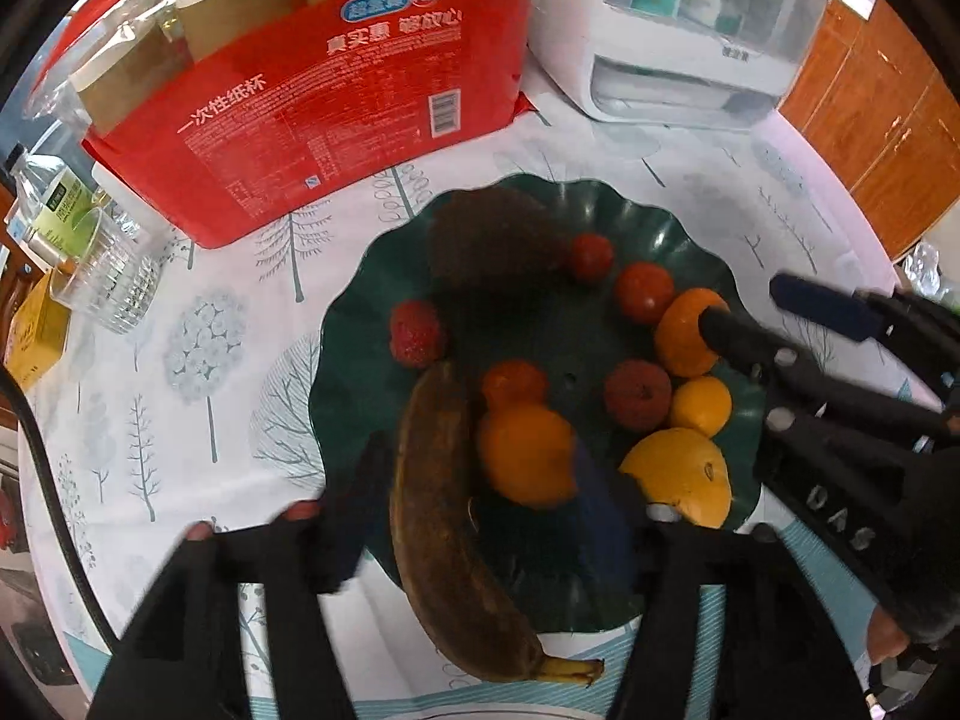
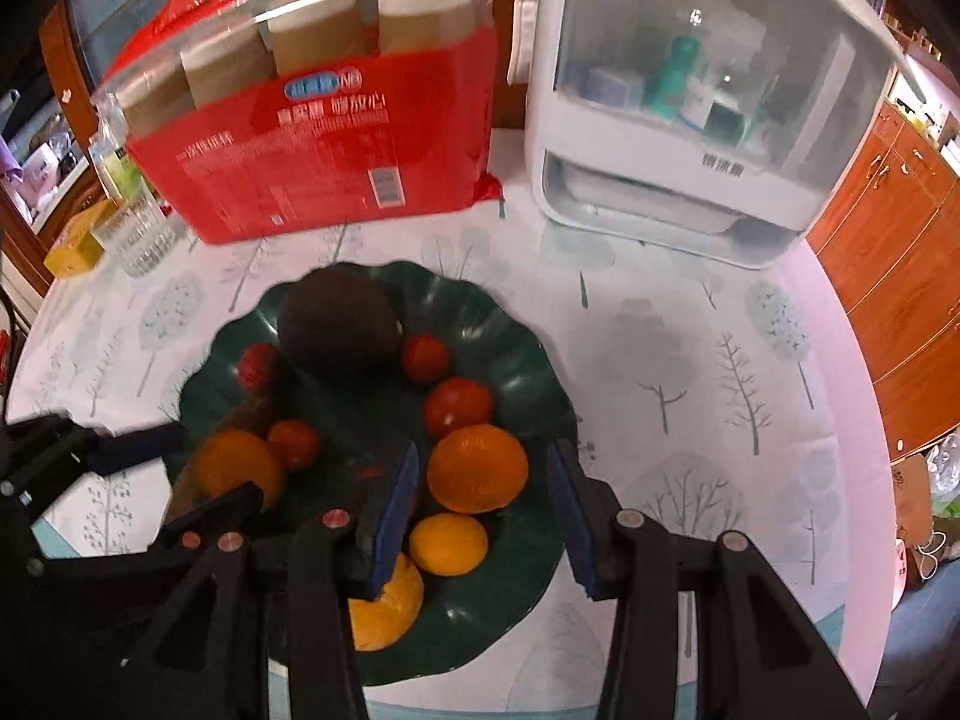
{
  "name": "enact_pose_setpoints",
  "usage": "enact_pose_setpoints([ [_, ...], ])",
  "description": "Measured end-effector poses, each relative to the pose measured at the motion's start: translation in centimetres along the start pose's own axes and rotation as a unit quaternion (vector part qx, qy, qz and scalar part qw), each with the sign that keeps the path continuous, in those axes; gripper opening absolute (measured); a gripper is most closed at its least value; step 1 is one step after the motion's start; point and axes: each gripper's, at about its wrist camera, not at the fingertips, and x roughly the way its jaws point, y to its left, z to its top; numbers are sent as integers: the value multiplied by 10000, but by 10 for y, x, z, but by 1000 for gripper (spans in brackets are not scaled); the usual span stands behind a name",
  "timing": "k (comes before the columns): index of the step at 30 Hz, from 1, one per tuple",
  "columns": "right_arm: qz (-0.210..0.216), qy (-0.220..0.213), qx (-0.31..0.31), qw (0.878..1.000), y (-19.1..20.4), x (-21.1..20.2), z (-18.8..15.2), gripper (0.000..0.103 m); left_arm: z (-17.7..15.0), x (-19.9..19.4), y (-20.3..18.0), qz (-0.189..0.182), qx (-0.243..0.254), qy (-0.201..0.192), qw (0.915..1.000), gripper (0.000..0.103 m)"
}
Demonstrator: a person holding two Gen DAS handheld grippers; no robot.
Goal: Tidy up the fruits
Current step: 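Lower the small orange onto the green plate and open the left gripper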
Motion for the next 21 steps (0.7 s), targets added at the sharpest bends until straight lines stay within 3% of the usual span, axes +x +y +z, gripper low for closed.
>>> enact_pose_setpoints([
  [9, 90, 53, 15, 9999, 1, 7, -5, 45, 1, -9, 11, 13, -196, -153, 9997, 75],
  [21, 143, -32, -41, 9999, 10, -15, -14, 45, -15, -34, 20, -52, -467, -268, 9985, 83],
])
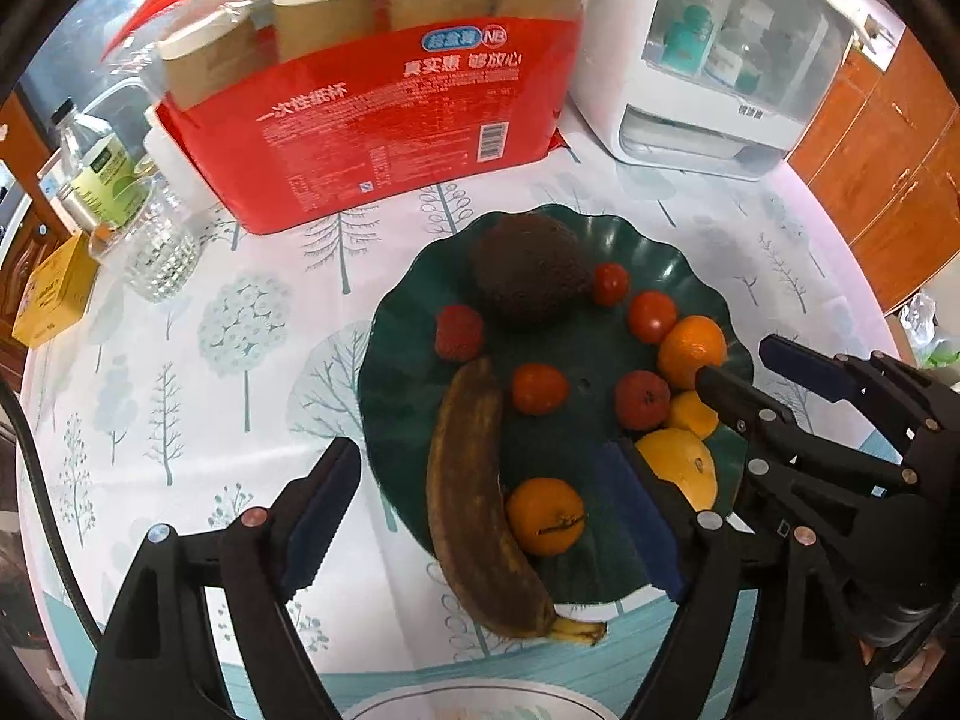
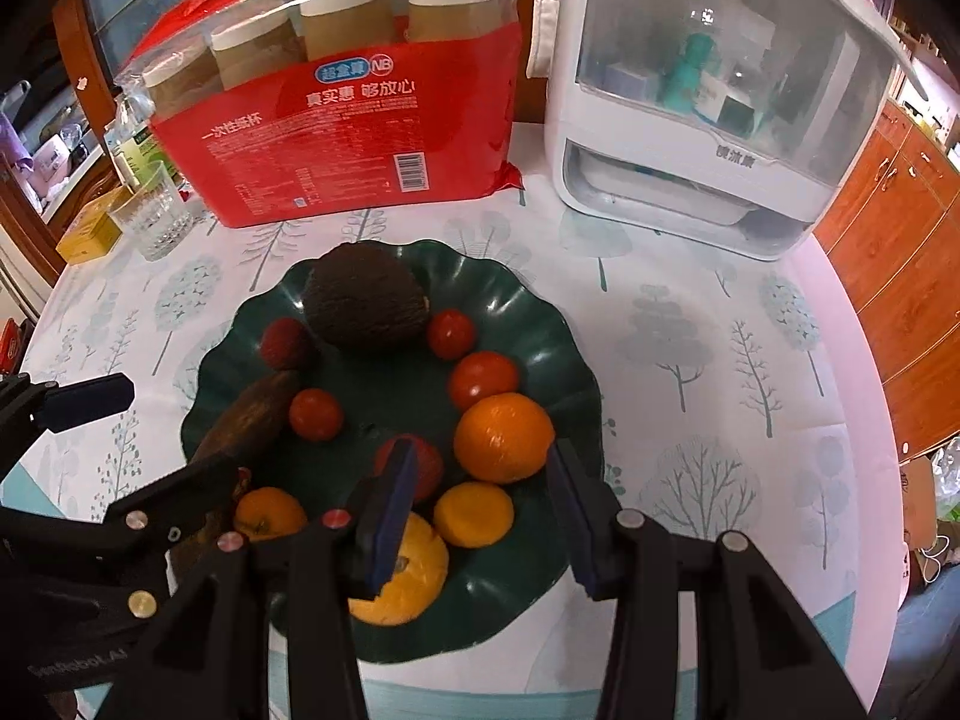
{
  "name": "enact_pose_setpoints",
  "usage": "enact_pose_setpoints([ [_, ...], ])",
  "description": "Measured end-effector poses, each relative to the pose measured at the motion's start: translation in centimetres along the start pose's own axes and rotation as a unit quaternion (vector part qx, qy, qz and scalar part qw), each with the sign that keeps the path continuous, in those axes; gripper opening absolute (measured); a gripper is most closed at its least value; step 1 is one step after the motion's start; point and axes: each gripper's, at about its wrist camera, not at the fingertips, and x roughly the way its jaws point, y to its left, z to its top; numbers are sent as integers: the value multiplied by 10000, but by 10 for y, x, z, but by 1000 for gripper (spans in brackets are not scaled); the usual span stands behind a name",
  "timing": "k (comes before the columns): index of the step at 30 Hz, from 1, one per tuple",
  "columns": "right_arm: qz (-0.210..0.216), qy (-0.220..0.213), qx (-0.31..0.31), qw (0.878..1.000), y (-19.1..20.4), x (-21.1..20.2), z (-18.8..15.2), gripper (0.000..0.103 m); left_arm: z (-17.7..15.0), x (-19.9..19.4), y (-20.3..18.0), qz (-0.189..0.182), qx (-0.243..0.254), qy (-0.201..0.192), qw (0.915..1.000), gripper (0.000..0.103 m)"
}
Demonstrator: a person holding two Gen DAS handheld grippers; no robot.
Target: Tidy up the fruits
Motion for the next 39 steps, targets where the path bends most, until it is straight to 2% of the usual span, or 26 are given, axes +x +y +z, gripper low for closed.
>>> enact_pose_setpoints([
  [5, 34, -49, -5, 10000, 4, -15, -8, 45, -10, -20, 0, 88, -16, -166, 9998, 86],
  [16, 267, -140, 67, 9995, 10, -54, -43, 45, -47, -64, -8, 98, 4, -381, 9992, 87],
  [29, 752, -89, 258, 9968, 24, -107, -117, 45, -129, -114, -13, 66, -361, -335, 9988, 87],
  [39, 874, -122, 278, 9957, 35, -160, -171, 45, -185, -168, -20, 360, -500, -567, 9965, 89],
])
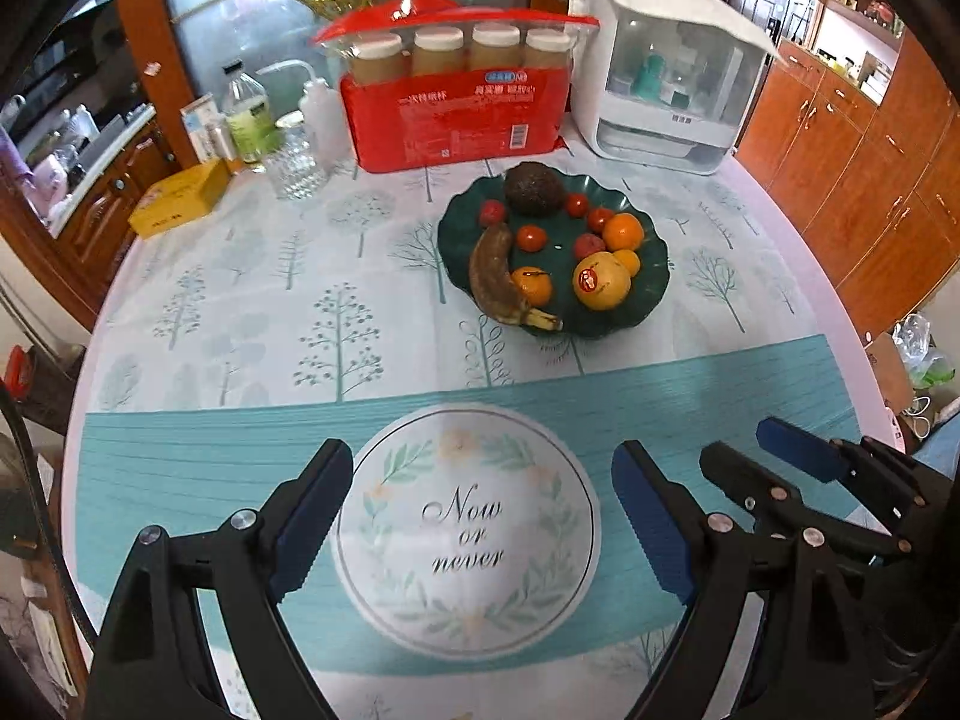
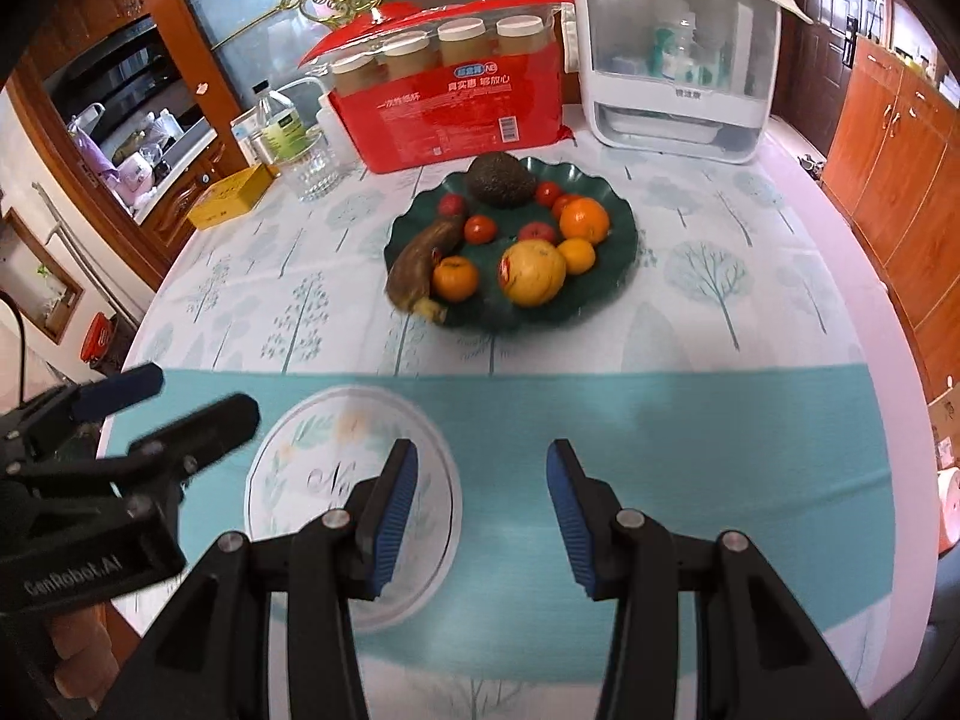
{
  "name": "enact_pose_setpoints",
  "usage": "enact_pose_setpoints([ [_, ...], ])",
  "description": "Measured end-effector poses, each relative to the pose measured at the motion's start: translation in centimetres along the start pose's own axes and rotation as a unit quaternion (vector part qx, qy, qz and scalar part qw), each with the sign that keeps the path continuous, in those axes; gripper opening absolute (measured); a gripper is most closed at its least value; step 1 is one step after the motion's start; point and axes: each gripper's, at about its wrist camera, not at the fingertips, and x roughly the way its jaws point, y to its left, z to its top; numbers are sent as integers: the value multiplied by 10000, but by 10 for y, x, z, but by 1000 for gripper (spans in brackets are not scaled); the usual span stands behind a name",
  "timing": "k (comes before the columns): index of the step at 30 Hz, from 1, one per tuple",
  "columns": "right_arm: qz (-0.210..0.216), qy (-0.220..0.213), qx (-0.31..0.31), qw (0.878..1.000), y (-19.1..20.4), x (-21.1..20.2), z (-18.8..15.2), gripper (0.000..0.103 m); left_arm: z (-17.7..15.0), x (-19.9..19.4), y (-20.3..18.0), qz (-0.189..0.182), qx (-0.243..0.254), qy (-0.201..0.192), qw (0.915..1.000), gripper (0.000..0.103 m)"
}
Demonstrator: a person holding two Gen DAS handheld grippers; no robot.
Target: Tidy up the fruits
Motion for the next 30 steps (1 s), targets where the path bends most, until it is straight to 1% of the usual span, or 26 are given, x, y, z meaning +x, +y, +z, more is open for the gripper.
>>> enact_pose_setpoints([
  [5, -33, -110, -74, 9999, 8, -26, -16, 45, -21, -30, 0, 90, -101, -178, 9997, 90],
  [9, 58, -181, 69, 9998, 9, -46, -24, 45, -32, -44, -1, 172, -134, -280, 9994, 90],
  [12, -29, -311, 12, 9995, 14, -56, -28, 45, -39, -51, -3, 199, -148, -328, 9992, 90],
  [16, -117, -433, -29, 9990, 17, -64, -30, 46, -46, -56, -6, 246, -183, -371, 9988, 90],
  [21, -95, -409, 12, 9991, 16, -65, -31, 46, -52, -58, -7, 288, -277, -341, 9986, 90],
  [30, -104, -467, -139, 9988, 22, -69, -33, 46, -56, -58, -1, 340, -501, -261, 9978, 90],
])
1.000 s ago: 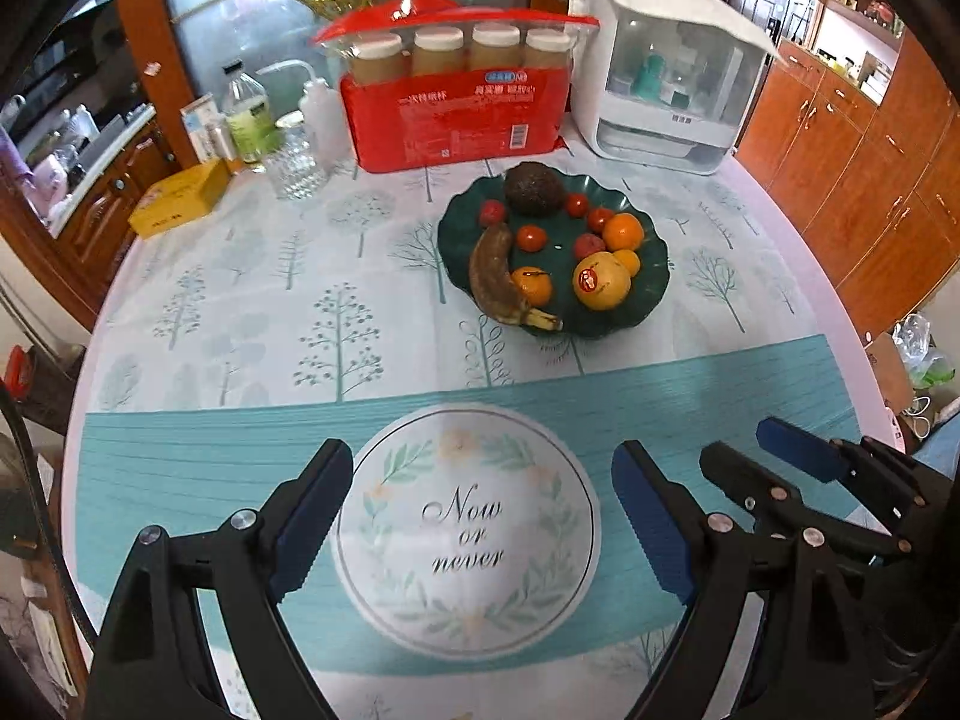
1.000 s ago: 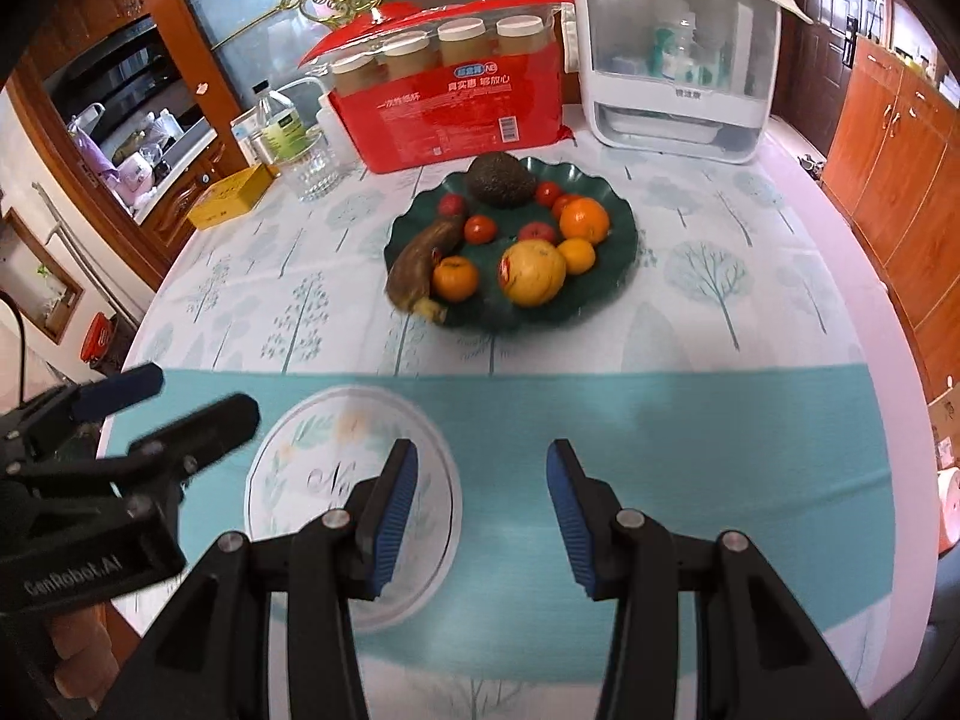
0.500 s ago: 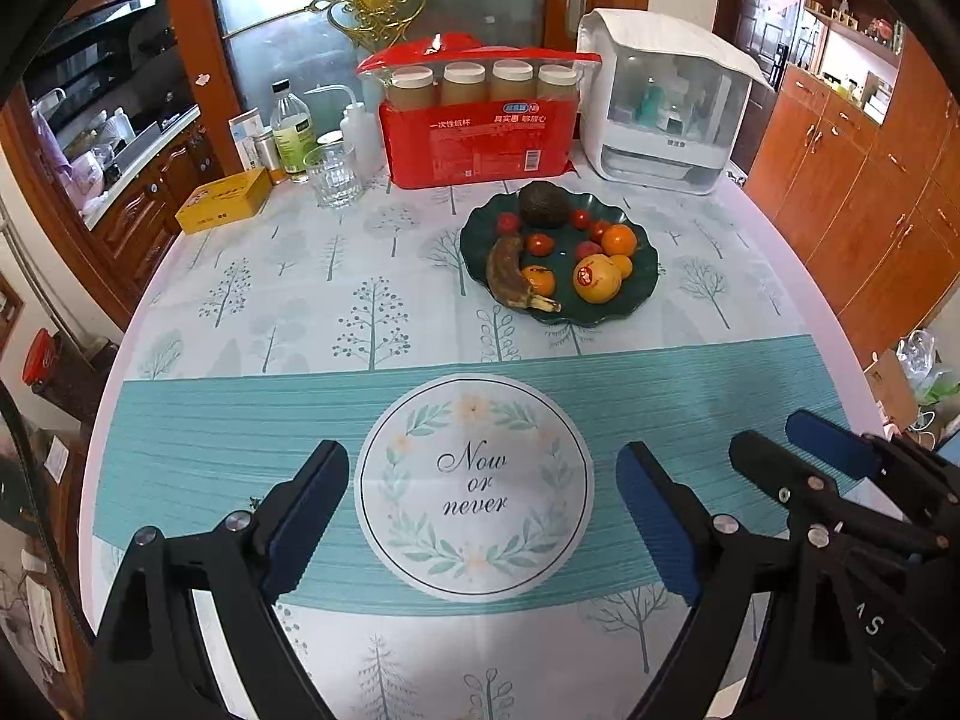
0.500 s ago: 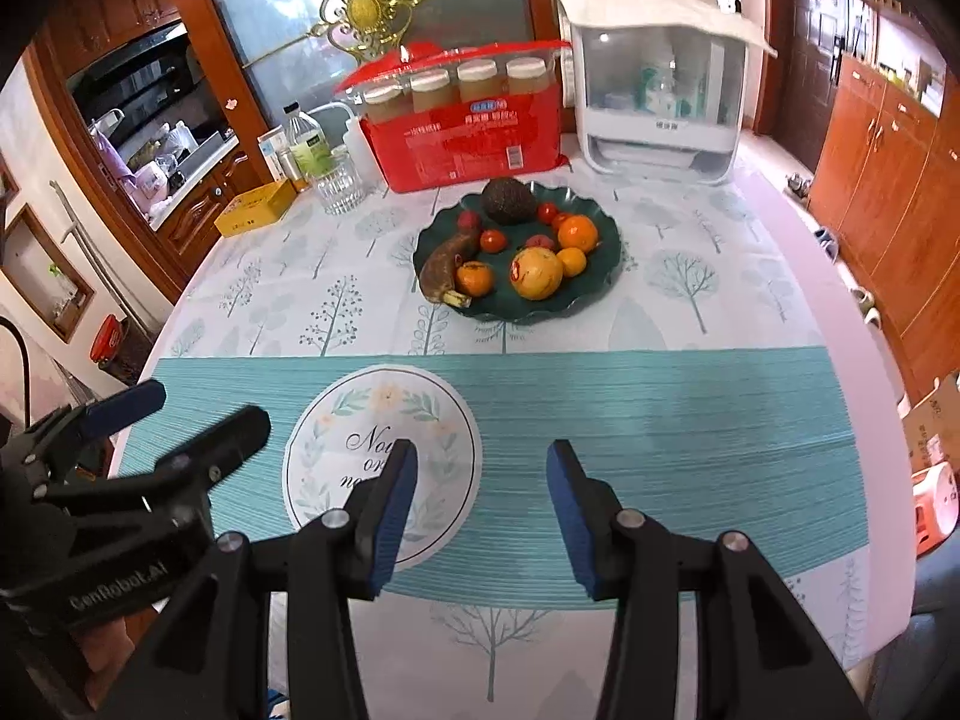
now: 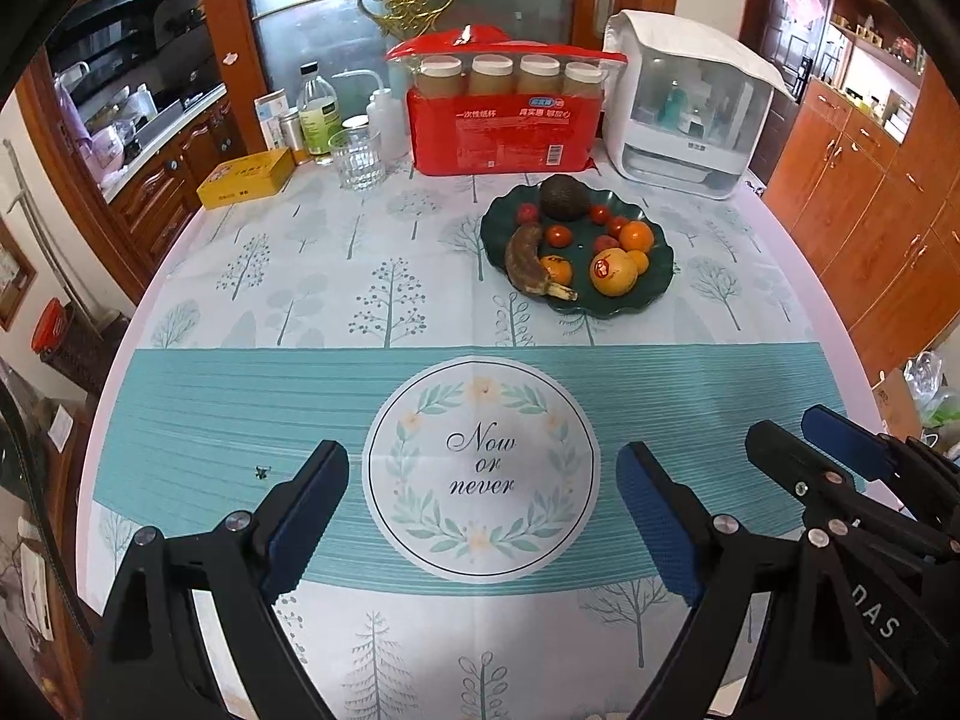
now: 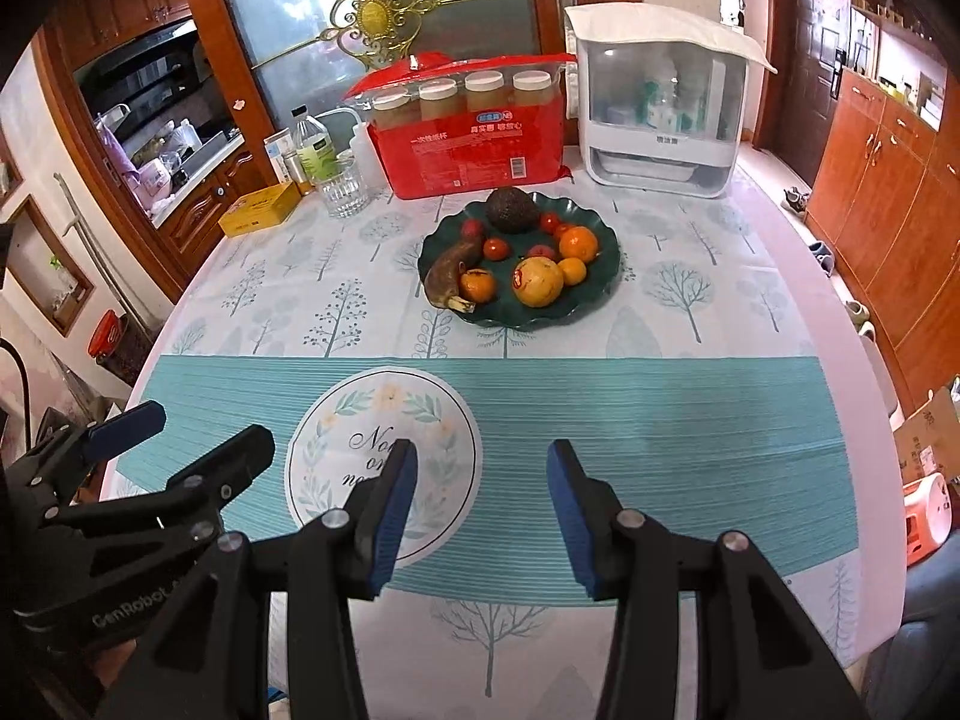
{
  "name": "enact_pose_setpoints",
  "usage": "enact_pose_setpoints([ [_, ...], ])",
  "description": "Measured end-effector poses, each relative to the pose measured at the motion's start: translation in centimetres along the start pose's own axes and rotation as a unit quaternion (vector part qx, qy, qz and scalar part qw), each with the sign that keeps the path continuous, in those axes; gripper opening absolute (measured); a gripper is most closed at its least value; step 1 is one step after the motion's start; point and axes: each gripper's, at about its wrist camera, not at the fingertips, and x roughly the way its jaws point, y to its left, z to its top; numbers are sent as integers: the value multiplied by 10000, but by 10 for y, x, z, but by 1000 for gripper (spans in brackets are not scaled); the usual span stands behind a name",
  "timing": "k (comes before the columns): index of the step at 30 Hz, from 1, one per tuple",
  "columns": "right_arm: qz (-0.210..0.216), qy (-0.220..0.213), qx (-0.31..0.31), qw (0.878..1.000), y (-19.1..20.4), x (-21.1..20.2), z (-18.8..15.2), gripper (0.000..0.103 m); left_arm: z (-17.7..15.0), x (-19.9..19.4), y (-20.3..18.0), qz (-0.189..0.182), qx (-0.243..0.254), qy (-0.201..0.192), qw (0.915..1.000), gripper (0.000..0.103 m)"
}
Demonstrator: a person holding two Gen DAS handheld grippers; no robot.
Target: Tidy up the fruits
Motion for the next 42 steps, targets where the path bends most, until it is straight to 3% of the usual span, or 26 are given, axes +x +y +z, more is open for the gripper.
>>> enact_pose_setpoints([
  [42, 54, 28, 23, 10000, 8, -6, -10, 46, -17, -8, 11, 59, 16, 101, 9999, 90],
])
